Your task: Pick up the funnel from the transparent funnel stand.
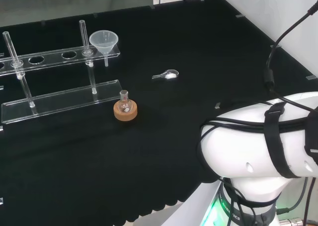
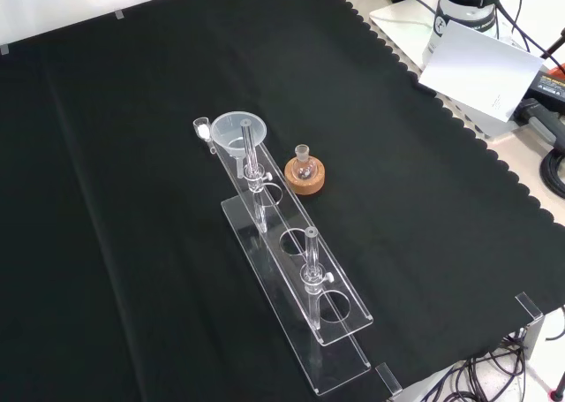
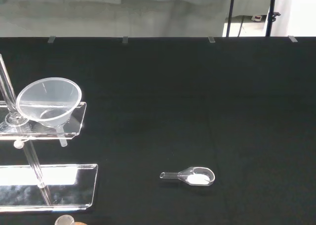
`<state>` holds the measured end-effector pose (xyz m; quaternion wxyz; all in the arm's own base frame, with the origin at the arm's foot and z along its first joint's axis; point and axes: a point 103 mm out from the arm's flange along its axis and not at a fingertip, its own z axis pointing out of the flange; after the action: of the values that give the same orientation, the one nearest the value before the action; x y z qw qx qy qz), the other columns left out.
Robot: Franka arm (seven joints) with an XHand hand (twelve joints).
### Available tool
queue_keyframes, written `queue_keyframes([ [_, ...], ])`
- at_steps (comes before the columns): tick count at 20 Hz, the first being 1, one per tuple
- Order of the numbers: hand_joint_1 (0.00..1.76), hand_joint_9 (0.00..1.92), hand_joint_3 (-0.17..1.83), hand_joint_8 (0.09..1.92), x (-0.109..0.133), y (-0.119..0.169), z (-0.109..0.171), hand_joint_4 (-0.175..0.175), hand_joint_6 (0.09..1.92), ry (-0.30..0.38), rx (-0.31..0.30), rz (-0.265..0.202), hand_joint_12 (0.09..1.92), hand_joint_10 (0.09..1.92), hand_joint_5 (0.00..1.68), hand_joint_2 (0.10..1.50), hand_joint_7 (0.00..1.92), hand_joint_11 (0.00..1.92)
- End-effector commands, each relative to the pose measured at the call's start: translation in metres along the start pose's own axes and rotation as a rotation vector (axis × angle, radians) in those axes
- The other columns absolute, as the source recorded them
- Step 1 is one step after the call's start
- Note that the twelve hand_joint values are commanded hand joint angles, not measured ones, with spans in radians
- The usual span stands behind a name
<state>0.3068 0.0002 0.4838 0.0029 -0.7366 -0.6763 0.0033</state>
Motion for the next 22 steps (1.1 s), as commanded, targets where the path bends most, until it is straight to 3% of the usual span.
queue_keyframes([
  [1, 0.06, 0.15, 0.35, 0.50, 0.000, 0.000, 0.000, 0.010, 0.09, -0.023, -0.013, 0.009, 1.34, 0.68, 0.16, 1.10, 0.01, 0.22],
  [5, 0.00, 0.16, 0.39, 0.51, 0.002, 0.003, 0.002, 0.019, 0.09, -0.001, -0.015, 0.002, 1.32, 0.65, 0.16, 1.15, 0.02, 0.23],
  [8, 0.00, 0.17, 0.40, 0.51, 0.004, 0.010, 0.005, 0.019, 0.09, -0.008, 0.005, 0.049, 1.31, 0.65, 0.16, 1.15, 0.02, 0.24],
  [9, 0.00, 0.17, 0.40, 0.51, 0.014, 0.007, 0.006, 0.019, 0.09, -0.274, -0.019, -0.032, 1.31, 0.65, 0.16, 1.15, 0.02, 0.24],
  [10, 0.00, 0.17, 0.40, 0.51, 0.020, 0.006, 0.007, 0.019, 0.09, -0.354, -0.026, -0.056, 1.31, 0.65, 0.16, 1.15, 0.02, 0.24],
  [11, 0.00, 0.17, 0.40, 0.51, 0.013, 0.007, 0.009, 0.019, 0.09, -0.177, -0.019, -0.021, 1.32, 0.65, 0.16, 1.15, 0.02, 0.23],
  [13, 0.00, 0.17, 0.41, 0.51, 0.006, 0.014, 0.011, 0.019, 0.09, -0.076, -0.001, 0.031, 1.32, 0.65, 0.17, 1.15, 0.02, 0.23],
  [19, 0.00, 0.18, 0.41, 0.52, 0.008, 0.043, 0.037, 0.019, 0.09, -0.035, 0.021, 0.066, 1.32, 0.64, 0.18, 1.14, 0.02, 0.23],
  [22, 0.00, 0.18, 0.42, 0.52, 0.008, 0.055, 0.048, 0.019, 0.09, -0.018, 0.038, 0.062, 1.32, 0.64, 0.18, 1.14, 0.02, 0.23],
])
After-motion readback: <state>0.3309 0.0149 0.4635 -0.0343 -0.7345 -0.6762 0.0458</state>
